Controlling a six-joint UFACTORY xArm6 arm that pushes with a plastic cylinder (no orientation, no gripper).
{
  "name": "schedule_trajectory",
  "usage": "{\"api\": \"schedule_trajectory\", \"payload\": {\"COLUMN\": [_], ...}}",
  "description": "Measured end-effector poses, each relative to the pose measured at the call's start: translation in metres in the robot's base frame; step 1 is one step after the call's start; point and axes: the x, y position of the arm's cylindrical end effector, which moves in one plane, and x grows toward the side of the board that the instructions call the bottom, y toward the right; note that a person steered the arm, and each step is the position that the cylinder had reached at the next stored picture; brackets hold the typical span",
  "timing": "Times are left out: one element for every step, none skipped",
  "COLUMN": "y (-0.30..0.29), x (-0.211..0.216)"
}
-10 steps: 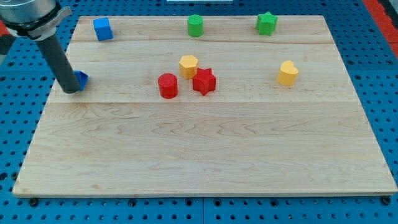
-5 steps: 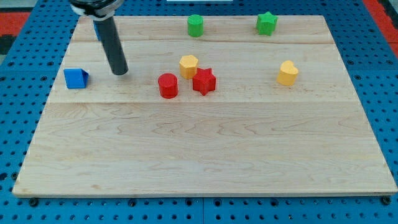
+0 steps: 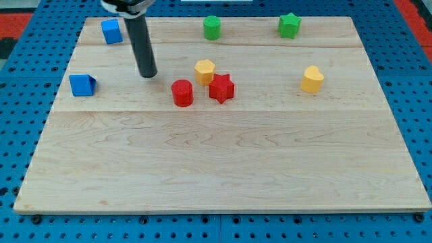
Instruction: Slide the yellow hexagon towards yellow heart
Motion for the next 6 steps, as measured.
{"api": "schedule_trajectory", "payload": {"y": [0.052, 0.089, 0.093, 0.091, 0.088, 0.088], "x": [-0.007, -0.017, -0.023, -0.020, -0.013, 0.003]}}
